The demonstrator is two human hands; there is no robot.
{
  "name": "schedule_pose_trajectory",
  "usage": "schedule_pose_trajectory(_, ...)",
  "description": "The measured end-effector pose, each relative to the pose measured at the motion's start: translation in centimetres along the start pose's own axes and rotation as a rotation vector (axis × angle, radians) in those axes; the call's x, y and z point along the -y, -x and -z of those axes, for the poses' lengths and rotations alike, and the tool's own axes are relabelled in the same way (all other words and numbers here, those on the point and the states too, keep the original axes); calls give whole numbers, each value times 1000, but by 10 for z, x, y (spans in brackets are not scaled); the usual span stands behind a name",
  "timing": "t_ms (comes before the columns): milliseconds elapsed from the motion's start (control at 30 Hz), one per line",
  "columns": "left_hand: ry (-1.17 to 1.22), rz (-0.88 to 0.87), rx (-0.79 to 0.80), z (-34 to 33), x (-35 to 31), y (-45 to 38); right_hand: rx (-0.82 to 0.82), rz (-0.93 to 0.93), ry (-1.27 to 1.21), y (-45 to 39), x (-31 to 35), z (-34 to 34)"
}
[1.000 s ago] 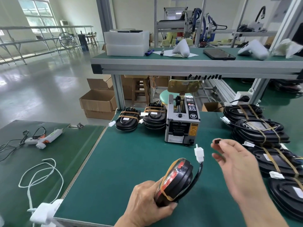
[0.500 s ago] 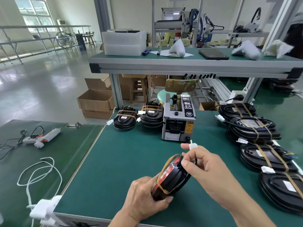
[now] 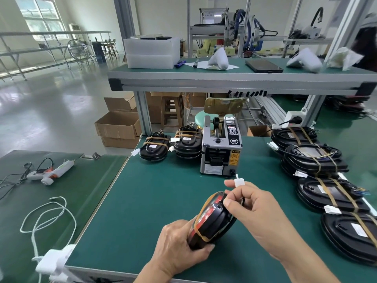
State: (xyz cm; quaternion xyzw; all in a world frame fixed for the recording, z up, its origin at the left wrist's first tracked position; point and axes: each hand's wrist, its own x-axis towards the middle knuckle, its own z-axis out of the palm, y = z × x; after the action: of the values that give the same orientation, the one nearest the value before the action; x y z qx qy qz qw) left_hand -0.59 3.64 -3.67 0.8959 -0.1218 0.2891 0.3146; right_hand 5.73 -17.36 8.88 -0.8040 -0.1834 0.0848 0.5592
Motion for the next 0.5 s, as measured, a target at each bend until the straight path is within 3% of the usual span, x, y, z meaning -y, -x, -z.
schedule_pose_trajectory(500,19,-6,12,-1,0,0,-56,-13,63,3,4,-4)
